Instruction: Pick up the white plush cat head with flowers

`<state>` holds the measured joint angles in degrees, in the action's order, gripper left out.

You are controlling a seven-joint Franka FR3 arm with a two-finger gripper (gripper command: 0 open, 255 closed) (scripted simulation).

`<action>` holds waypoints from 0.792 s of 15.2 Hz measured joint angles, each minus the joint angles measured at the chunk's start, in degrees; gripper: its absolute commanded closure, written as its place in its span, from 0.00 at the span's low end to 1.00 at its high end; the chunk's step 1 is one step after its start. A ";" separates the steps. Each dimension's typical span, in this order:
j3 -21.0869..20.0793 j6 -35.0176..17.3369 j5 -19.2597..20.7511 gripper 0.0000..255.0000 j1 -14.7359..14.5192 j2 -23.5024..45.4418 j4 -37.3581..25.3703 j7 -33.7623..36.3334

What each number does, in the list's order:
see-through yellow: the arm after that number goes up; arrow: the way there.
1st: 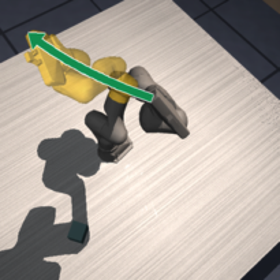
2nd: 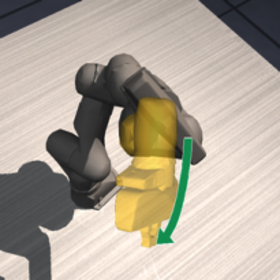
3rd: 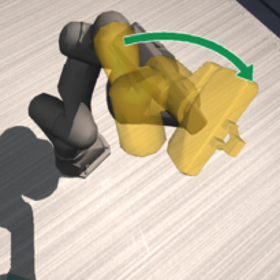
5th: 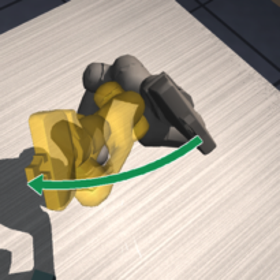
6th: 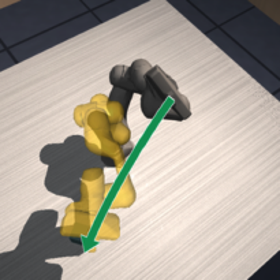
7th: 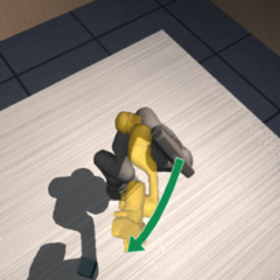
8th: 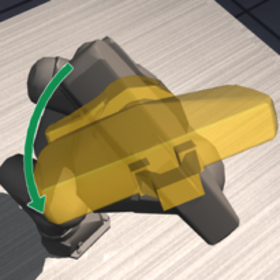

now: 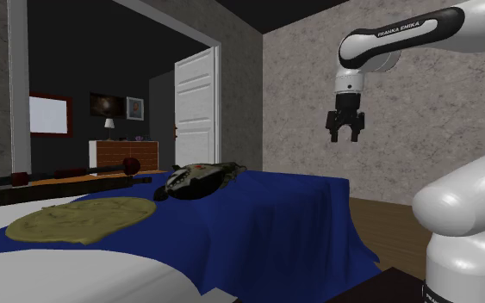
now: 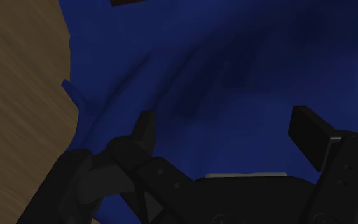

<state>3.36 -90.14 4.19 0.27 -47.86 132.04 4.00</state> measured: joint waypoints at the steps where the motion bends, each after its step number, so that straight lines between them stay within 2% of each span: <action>1: 0.00 0.00 0.00 0.00 0.00 0.00 0.00 0.00; 12: -6.76 -5.50 -9.69 0.00 -3.73 13.74 -4.58 10.28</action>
<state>-3.40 -95.64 -5.51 -3.46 -34.11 127.46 14.28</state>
